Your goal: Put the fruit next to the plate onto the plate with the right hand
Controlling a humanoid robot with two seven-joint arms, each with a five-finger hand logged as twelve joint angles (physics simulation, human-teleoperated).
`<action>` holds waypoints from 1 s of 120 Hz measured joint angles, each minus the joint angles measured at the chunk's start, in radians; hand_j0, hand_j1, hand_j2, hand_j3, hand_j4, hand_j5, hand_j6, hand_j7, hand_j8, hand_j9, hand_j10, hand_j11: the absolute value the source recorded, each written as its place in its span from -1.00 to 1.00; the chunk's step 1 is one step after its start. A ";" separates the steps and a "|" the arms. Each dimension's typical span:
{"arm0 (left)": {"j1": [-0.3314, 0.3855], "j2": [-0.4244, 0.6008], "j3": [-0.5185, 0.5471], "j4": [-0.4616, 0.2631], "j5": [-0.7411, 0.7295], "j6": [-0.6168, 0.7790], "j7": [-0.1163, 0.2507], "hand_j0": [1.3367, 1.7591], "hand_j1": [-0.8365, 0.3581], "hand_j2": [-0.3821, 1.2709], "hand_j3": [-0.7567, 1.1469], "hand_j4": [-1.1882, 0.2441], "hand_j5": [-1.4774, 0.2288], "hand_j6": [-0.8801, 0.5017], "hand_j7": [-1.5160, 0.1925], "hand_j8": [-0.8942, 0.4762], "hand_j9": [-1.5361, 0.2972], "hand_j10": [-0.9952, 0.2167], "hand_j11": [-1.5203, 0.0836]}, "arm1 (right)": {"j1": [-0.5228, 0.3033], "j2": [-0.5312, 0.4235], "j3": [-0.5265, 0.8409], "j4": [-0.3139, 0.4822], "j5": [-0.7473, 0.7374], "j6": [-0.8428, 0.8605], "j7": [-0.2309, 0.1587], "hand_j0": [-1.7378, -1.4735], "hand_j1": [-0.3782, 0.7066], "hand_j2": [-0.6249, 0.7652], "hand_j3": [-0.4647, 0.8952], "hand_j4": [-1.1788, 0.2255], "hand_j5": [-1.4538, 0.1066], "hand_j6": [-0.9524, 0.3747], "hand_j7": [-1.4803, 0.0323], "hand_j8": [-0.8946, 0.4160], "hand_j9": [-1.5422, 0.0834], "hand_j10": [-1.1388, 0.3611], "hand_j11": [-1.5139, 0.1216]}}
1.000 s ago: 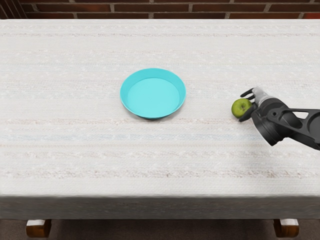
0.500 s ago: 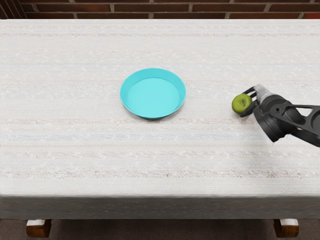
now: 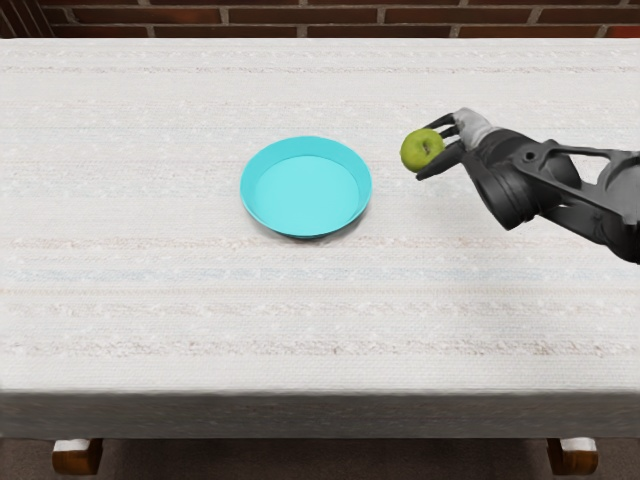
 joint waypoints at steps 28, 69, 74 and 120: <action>0.000 0.000 0.000 0.000 0.000 0.000 0.000 0.52 0.50 -0.48 -0.21 0.32 0.36 -0.08 0.40 -0.05 0.33 0.24 0.50 | 0.044 0.148 0.023 -0.036 0.012 0.001 0.000 -0.40 0.14 0.10 -0.32 -0.06 -0.07 -0.20 0.00 -0.45 0.01 -0.22 -0.04; 0.000 0.000 0.000 0.000 0.000 0.000 0.000 0.52 0.50 -0.48 -0.21 0.32 0.36 -0.08 0.40 -0.05 0.33 0.24 0.50 | 0.053 0.397 0.015 -0.283 0.013 0.002 0.001 -0.40 0.11 0.17 -0.32 -0.12 -0.07 -0.26 -0.01 -0.50 0.00 -0.22 -0.04; 0.000 0.000 0.000 0.000 0.000 0.000 0.000 0.52 0.50 -0.48 -0.21 0.32 0.36 -0.08 0.40 -0.05 0.33 0.24 0.50 | 0.051 0.410 0.014 -0.325 0.012 0.002 0.001 -0.40 0.11 0.16 -0.32 -0.11 -0.07 -0.26 -0.01 -0.49 0.00 -0.22 -0.04; 0.000 0.000 0.000 0.000 0.000 0.000 0.000 0.52 0.50 -0.48 -0.21 0.32 0.36 -0.08 0.40 -0.05 0.33 0.24 0.50 | 0.031 0.434 -0.007 -0.482 0.008 0.001 0.001 -0.40 0.11 0.10 -0.32 -0.08 -0.06 -0.24 0.01 -0.46 0.01 -0.21 -0.03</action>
